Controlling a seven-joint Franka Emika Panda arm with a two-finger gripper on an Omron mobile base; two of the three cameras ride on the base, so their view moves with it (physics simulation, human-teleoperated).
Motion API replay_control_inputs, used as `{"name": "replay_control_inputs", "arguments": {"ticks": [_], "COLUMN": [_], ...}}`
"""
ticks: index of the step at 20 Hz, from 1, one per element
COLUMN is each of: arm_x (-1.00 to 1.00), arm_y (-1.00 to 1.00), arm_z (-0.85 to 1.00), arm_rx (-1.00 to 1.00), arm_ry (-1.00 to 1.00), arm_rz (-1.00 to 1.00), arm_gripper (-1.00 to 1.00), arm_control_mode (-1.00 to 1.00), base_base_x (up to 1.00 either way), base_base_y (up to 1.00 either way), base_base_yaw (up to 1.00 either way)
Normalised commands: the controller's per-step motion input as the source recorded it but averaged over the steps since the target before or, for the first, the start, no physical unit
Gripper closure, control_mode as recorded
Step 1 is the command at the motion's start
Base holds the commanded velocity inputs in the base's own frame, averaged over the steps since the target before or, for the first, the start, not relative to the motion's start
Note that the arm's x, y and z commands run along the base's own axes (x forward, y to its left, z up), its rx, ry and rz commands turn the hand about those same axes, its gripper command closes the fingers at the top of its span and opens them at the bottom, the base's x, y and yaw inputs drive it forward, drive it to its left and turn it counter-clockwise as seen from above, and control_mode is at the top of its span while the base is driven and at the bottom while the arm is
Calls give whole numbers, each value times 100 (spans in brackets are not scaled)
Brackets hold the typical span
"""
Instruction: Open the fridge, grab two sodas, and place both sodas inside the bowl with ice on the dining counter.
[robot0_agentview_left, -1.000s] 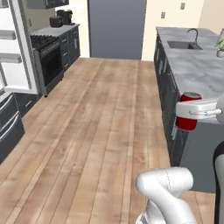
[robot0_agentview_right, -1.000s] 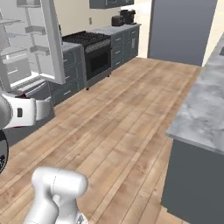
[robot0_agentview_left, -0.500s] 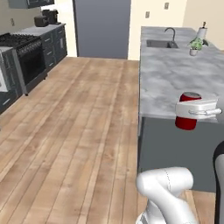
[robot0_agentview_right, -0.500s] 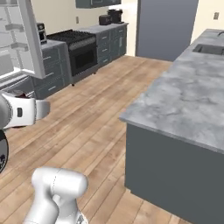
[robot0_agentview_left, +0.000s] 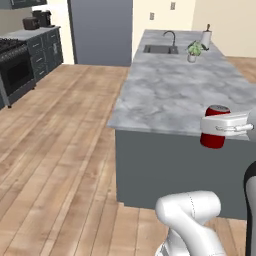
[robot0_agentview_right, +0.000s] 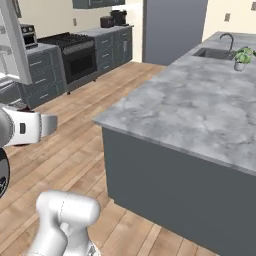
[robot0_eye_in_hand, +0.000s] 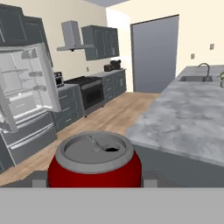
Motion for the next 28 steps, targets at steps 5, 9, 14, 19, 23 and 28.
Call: {"name": "replay_control_inputs", "arguments": {"ticks": [5,9,14,19,23,28], "arm_x": [0,0,0,0,0,0], "arm_y": [0,0,0,0,0,0], "arm_z": [0,0,0,0,0,0], "arm_rx": [0,0,0,0,0,0], "arm_ry": [0,0,0,0,0,0], "arm_rz": [0,0,0,0,0,0], "arm_gripper": [100,100,100,100,100,100], "arm_control_mode": [100,100,100,100,100,100], "base_base_x": [-24,-18,-10,-8,-4,-10], "base_base_y": [-100,-100,-100,-100,-100,-100], "base_base_yaw": [0,0,0,0,0,0]}}
